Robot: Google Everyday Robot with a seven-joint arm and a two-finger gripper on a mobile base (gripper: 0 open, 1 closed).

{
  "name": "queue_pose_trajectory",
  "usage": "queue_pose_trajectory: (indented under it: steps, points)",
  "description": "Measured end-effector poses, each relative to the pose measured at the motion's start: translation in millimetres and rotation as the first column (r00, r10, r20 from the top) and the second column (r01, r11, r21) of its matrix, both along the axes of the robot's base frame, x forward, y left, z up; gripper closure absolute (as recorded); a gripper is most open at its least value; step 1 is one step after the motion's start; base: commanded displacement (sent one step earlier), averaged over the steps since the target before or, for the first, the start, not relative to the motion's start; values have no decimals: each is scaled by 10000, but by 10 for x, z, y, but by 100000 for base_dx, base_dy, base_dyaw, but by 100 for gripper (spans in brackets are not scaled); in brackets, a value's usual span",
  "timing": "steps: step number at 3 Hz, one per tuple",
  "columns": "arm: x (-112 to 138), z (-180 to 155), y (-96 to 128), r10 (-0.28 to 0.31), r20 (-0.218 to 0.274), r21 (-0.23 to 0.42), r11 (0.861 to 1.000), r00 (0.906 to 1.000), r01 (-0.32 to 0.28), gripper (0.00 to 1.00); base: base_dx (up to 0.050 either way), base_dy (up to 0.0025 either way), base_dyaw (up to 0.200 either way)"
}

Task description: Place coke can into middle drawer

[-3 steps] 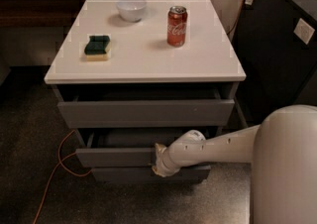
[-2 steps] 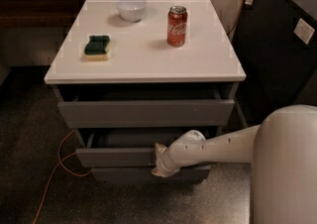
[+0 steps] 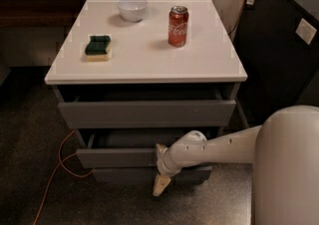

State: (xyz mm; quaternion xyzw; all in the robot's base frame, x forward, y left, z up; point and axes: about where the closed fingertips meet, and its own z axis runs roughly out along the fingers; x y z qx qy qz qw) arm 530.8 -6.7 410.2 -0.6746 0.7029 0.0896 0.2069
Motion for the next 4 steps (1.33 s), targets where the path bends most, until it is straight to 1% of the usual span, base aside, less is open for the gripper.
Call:
queue_pose_trajectory:
  steps: [1, 2, 3, 4]
  points:
    - [0, 0, 0, 0, 0, 0, 10000, 10000, 0, 0, 0, 0, 0]
    - [55, 147, -2, 46, 164, 244, 9997, 9999, -50, 0, 0, 0, 0]
    - [128, 416, -8, 150, 587, 649, 9977, 9982, -188, 0, 0, 0, 0]
    - [233, 628, -9, 277, 887, 989, 9944, 9957, -365, 0, 0, 0, 0]
